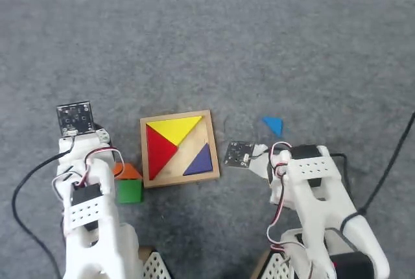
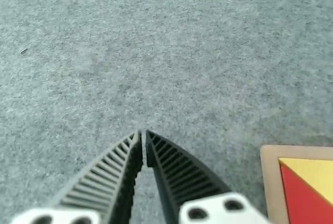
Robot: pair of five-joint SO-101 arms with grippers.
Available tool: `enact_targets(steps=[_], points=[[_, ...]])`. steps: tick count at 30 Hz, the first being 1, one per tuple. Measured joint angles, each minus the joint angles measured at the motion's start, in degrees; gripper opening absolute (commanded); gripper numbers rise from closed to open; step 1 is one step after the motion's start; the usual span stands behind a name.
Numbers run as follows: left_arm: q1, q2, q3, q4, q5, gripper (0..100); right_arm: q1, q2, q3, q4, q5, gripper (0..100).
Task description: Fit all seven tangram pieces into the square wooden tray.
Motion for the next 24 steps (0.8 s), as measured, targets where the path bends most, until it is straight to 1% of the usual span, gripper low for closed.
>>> enact_targets(steps=[5,12,18,24], points=[[0.0,0.0,0.0,0.0,0.0,1,0.2,0.0,1.2,-3.7,-0.4,21.9],[0.0,0.0,0.0,0.0,0.0,1,3.2,-0.1,2.8,-5.0,-0.5,21.9],[0.0,0.0,0.0,0.0,0.0,1,3.2,-0.1,2.8,-5.0,-0.5,21.9],[0.0,0.0,0.0,0.0,0.0,1,3.2,-0.5,4.8,-8.1,-0.6,21.9]])
